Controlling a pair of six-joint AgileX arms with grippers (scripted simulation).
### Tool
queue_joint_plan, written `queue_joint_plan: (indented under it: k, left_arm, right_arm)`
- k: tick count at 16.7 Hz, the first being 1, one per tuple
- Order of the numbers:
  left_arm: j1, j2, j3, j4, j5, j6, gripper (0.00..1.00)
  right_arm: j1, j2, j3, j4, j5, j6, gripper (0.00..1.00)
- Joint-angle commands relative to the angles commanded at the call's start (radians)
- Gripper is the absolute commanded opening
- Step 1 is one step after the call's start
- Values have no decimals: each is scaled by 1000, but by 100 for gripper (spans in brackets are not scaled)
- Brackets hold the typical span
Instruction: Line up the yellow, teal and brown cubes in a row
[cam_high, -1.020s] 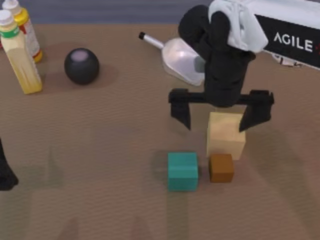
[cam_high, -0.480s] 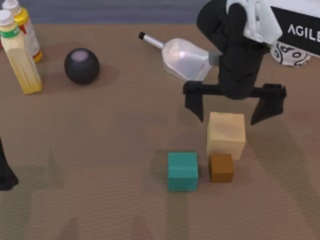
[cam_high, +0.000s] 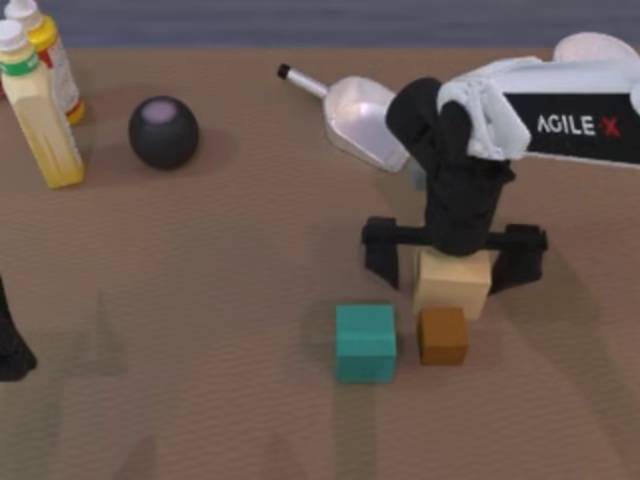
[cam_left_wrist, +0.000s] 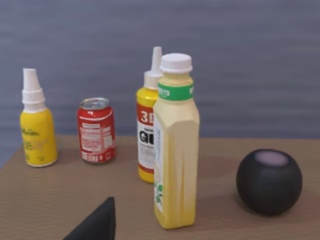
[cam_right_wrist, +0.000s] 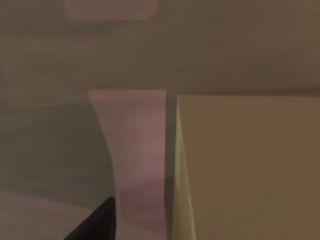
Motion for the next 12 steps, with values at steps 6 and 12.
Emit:
queue_joint_plan:
  k: [6,12]
  left_arm:
    - [0,0,0,0,0,0,100]
    - [0,0,0,0,0,0,100]
  right_arm:
    - [0,4,-5,7,0,0,85]
    - [0,4,-5,7,0,0,40]
